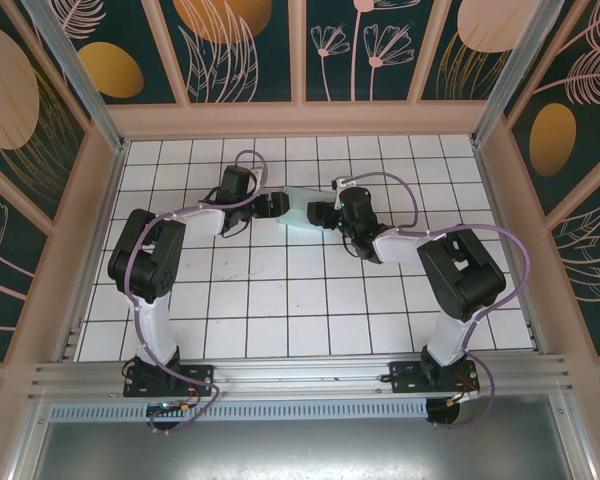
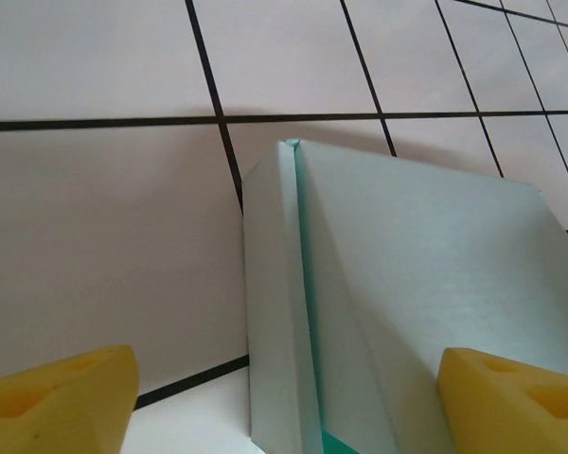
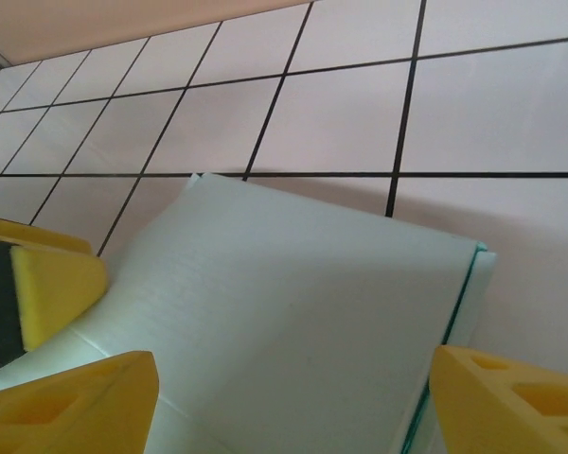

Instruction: Fold the paper box

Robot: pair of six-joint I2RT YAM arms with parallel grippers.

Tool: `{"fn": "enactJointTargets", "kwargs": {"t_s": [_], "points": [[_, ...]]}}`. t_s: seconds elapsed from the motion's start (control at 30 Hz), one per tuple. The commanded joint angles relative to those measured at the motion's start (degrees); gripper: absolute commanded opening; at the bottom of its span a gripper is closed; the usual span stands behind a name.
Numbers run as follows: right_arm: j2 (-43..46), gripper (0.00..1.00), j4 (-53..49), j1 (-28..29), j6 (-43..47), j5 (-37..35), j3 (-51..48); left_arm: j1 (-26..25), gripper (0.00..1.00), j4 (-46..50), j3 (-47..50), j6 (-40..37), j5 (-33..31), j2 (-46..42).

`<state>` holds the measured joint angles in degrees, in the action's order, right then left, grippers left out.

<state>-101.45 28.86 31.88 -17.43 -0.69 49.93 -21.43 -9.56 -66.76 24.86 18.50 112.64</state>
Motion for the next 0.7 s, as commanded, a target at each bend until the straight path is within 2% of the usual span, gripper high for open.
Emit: {"fn": "enactJointTargets", "kwargs": {"t_s": [0.0,0.1,0.3,0.5,0.67], "points": [[0.98,0.76,2.34,-1.84,-3.61,0.91,-1.64,-0.20,0.75,2.18,-1.40,0.29,1.93,1.73],[0.57,0.75,1.90,-2.49,-4.68,0.07,-2.67,-0.25,0.66,2.62,-0.86,0.04,1.95,2.21],[-1.01,0.74,1.24,-3.57,-5.95,-1.25,-3.56,-0.27,0.53,2.62,0.80,-0.26,1.97,2.50],[-3.91,0.70,-1.84,-3.74,-6.62,-0.71,-1.36,-0.28,0.47,2.44,1.21,-0.38,2.66,2.40],[-4.99,0.61,-2.80,-4.10,-7.80,-0.47,-0.32,-0.28,0.41,2.54,1.33,-0.60,3.29,2.16]]}}
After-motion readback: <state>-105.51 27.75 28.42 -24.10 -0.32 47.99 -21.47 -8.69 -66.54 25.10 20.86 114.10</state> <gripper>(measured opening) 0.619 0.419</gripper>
